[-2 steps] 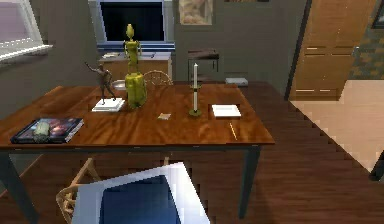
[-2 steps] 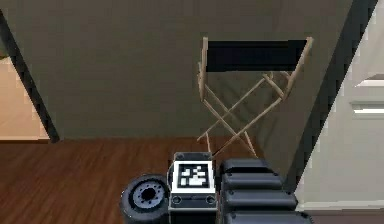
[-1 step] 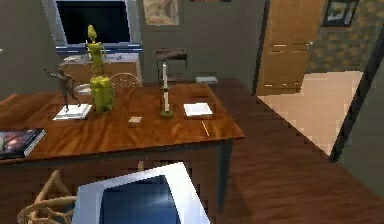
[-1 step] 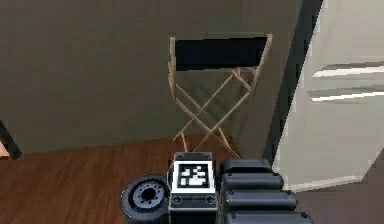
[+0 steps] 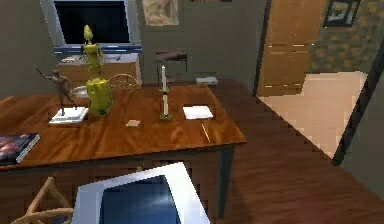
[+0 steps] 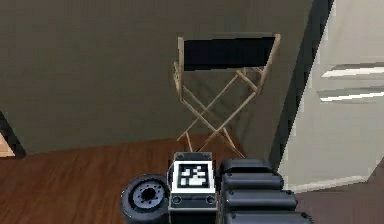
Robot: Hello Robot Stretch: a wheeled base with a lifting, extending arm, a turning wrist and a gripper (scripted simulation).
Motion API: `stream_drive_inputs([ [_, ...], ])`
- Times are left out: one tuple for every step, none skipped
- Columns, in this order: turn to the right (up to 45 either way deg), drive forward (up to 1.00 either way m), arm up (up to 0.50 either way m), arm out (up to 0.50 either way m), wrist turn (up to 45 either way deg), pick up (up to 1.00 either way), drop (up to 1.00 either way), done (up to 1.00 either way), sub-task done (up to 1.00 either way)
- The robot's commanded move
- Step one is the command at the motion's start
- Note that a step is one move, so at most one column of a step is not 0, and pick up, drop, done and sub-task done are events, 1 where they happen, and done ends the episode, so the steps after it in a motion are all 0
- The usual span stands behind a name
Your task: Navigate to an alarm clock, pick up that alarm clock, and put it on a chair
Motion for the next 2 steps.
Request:
stream_drive_inputs([
  [-45.0, 0.0, 0.0, 0.0, 0.0, 0.0, 0.0, 0.0, 0.0],
  [-45.0, 0.0, 0.0, 0.0, 0.0, 0.0, 0.0, 0.0, 0.0],
])
